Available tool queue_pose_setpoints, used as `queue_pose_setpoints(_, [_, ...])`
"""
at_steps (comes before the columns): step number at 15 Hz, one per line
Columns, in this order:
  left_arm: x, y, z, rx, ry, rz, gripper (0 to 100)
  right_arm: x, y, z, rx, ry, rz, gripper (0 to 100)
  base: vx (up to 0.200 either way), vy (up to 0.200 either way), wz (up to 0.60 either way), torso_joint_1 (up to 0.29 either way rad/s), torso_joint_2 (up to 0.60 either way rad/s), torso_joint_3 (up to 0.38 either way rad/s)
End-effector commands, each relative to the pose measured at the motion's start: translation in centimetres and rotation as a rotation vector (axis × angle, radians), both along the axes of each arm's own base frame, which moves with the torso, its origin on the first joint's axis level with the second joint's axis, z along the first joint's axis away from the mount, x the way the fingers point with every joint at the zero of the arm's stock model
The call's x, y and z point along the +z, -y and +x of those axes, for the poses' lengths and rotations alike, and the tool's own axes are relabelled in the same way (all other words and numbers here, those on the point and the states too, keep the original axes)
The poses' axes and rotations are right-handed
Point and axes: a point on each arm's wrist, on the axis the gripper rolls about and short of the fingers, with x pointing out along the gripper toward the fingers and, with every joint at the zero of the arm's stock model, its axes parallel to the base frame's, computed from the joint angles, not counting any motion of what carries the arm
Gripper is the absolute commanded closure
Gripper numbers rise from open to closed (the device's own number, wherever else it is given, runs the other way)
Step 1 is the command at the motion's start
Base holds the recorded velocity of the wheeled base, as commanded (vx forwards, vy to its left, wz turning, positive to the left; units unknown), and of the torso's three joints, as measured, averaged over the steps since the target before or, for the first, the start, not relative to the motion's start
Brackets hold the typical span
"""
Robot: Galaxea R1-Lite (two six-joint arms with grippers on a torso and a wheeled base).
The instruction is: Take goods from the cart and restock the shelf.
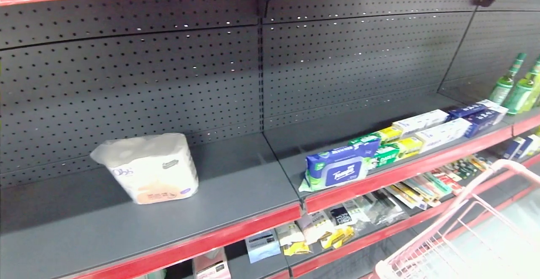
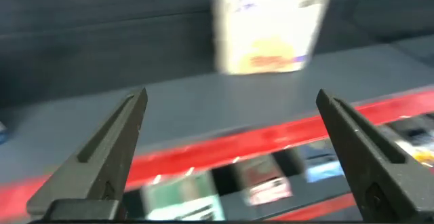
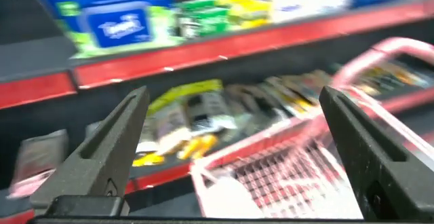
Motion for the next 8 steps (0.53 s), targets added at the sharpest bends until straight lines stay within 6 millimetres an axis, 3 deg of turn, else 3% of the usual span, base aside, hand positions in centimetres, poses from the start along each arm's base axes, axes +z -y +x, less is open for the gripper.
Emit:
queue_pose_setpoints(1, [-0.02, 0.0, 0.02, 0.001, -0.002, 0.0, 0, 0.01, 0.0, 0.01, 0.0, -0.001, 0.0, 0, 0.0, 0.0, -0.6, 0.002, 0.01, 0.002])
queue_pose_setpoints(7, [-0.02, 0.0, 0.02, 0.001, -0.002, 0.0, 0, -0.03, 0.0, 0.02, 0.001, -0.003, 0.0, 0, 0.0, 0.0, -0.6, 0.0, 0.0, 0.001])
queue_pose_setpoints(8, [-0.02, 0.0, 0.02, 0.001, -0.002, 0.0, 0, 0.01, 0.0, 0.01, 0.0, -0.001, 0.001, 0, 0.0, 0.0, 0.0, 0.0, 0.0, 0.0])
